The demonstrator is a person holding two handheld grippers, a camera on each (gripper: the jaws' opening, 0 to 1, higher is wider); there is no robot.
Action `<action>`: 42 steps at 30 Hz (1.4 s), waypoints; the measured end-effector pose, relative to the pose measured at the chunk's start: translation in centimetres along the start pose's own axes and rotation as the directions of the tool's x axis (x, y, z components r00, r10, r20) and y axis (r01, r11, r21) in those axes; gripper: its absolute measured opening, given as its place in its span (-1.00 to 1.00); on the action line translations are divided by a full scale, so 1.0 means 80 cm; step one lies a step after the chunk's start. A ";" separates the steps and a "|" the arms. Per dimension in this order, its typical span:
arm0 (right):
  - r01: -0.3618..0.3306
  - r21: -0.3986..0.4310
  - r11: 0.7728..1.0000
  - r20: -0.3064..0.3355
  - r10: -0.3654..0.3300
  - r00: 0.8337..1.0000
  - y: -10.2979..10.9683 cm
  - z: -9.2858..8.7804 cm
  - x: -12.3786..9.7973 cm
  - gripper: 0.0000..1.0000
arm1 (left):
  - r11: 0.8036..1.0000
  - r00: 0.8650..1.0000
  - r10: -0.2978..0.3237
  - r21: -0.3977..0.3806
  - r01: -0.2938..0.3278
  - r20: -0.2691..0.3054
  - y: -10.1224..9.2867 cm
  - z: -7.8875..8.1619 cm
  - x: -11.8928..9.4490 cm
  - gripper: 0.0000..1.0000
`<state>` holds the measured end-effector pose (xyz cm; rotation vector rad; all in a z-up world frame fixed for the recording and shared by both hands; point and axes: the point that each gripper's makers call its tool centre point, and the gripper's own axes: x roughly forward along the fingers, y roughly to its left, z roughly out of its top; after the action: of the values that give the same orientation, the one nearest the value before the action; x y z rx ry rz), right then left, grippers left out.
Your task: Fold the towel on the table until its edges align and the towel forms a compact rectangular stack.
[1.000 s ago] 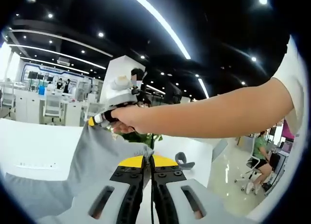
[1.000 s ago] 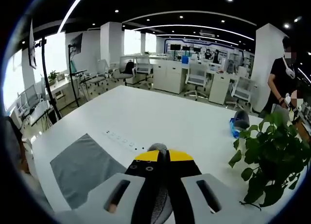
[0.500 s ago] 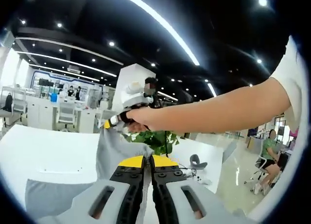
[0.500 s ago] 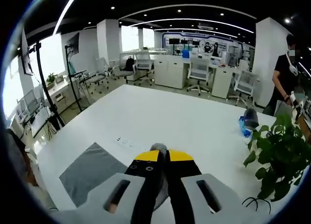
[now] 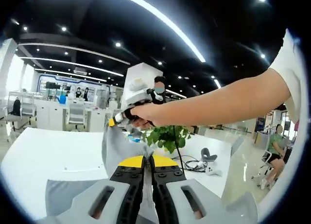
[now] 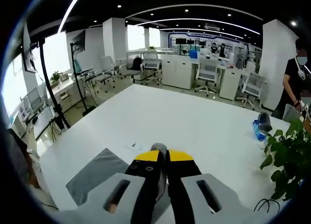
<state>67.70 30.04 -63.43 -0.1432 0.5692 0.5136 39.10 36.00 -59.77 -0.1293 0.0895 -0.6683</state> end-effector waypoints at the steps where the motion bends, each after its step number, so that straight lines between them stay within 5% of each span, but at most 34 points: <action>1: -0.005 -0.004 1.000 -0.003 0.005 1.000 0.007 0.001 0.006 -0.95 | 1.000 1.000 0.009 0.003 -0.009 -0.005 0.008 -0.003 -0.005 -0.91; 21: -0.075 -0.051 0.996 -0.045 0.072 0.996 0.106 -0.002 0.067 -0.95 | 0.993 0.992 0.118 -0.026 -0.119 -0.049 0.090 -0.046 -0.067 -0.91; 31: -0.106 -0.087 0.991 -0.088 0.099 0.991 0.149 -0.029 0.109 -0.95 | 0.982 0.974 0.183 -0.018 -0.187 -0.131 0.126 -0.104 -0.096 -0.91; 42: -0.149 -0.148 0.978 -0.134 0.129 0.982 0.203 -0.056 0.154 -0.95 | 0.966 0.955 0.236 -0.064 -0.251 -0.181 0.163 -0.144 -0.127 -0.91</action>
<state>66.30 48.12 -73.78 -0.2882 0.6631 0.6900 37.72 51.42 -72.70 -0.1410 0.2962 -0.4270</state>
